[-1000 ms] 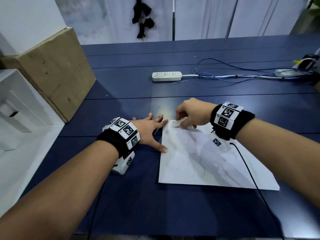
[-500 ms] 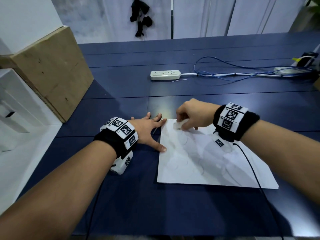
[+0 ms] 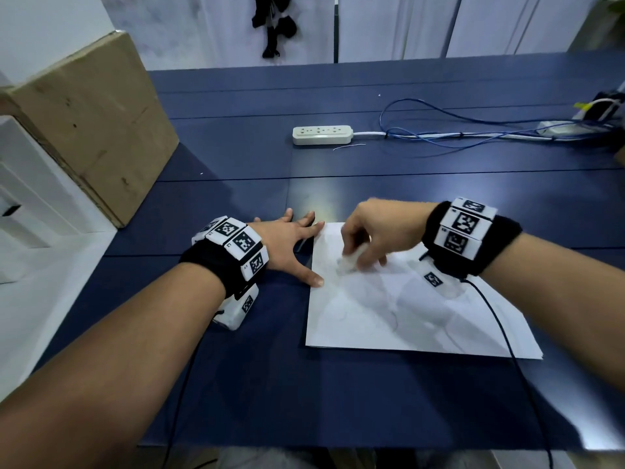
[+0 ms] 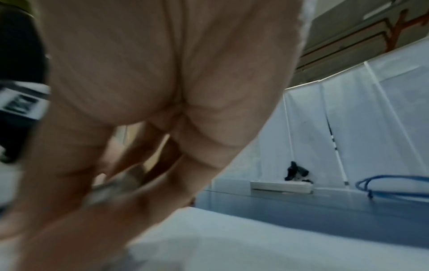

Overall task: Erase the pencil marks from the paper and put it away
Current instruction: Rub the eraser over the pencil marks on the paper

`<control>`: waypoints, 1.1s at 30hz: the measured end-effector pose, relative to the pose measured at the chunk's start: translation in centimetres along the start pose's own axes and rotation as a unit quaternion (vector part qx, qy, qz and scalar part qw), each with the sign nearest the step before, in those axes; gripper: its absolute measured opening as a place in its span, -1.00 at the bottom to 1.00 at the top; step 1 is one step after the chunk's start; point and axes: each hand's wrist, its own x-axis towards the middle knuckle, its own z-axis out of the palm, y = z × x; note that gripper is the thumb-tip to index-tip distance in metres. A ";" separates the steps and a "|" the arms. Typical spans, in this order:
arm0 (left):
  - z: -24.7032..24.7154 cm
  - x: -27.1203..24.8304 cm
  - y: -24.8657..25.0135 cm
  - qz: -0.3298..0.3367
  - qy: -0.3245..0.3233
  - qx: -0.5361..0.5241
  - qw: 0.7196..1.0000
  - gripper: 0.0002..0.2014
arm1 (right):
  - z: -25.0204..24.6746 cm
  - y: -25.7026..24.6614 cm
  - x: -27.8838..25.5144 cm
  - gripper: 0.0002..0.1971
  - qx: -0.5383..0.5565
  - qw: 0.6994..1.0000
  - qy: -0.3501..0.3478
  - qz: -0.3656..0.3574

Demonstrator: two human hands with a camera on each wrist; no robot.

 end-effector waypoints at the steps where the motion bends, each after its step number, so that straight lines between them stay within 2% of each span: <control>1: 0.0 0.0 0.0 0.000 0.000 0.000 1.000 0.22 | 0.3 -0.3 -0.5 -0.85 0.005 0.999 -0.042 -0.009; 3: 0.0 0.0 0.0 0.000 0.000 0.001 1.000 0.22 | 0.3 -0.5 -0.4 -0.84 -0.008 0.998 -0.055 -0.010; 7: -0.1 -0.1 0.1 0.002 0.001 0.004 1.000 0.21 | -1.2 0.5 1.7 -0.85 -0.040 0.994 0.090 0.041; 9: 0.0 -0.1 0.1 0.002 -0.001 0.001 1.000 0.21 | -1.4 1.0 1.9 -0.83 -0.033 0.991 0.122 0.054; 11: 0.0 0.0 0.0 0.002 -0.001 -0.001 1.000 0.21 | -1.0 1.0 1.0 -0.86 -0.028 0.995 0.088 0.035; 14: 0.0 0.1 0.0 0.000 -0.005 -0.002 1.000 0.22 | -0.2 0.1 -0.5 -0.84 -0.011 1.000 -0.028 -0.002; 15: -0.1 0.1 0.0 -0.001 -0.006 -0.001 1.000 0.22 | -0.3 -0.1 -0.5 -0.83 -0.012 0.999 -0.039 -0.005; 16: -0.1 0.2 0.0 -0.001 -0.007 0.000 1.000 0.22 | -0.4 0.0 -0.2 -0.83 -0.019 1.000 -0.024 -0.001; 19: -0.2 0.3 0.0 -0.002 -0.007 0.009 1.000 0.23 | -1.4 0.8 1.3 -0.88 -0.038 0.995 0.083 0.044; 21: -0.2 0.4 0.1 -0.004 -0.009 0.015 1.000 0.25 | -1.6 1.2 1.6 -0.87 -0.031 0.991 0.119 0.061; 23: -0.3 0.5 0.1 -0.005 -0.012 0.023 1.000 0.26 | -1.2 1.2 1.0 -0.88 -0.038 0.993 0.102 0.047; 26: -0.3 0.7 0.2 -0.007 -0.006 0.028 1.000 0.28 | -0.1 0.7 -0.3 -0.87 -0.033 0.999 0.033 0.016; 28: -0.5 0.5 0.4 -0.002 0.011 0.034 0.999 0.29 | 0.1 0.7 -0.5 -0.87 -0.034 0.999 0.033 0.015; 31: -0.8 0.7 0.5 0.049 0.055 0.041 0.996 0.26 | 0.1 1.1 -0.3 -0.87 -0.026 0.999 0.040 0.013; 33: -0.8 1.0 0.4 0.087 0.059 0.038 0.994 0.18 | 0.2 1.2 -0.2 -0.87 -0.022 0.999 0.036 0.012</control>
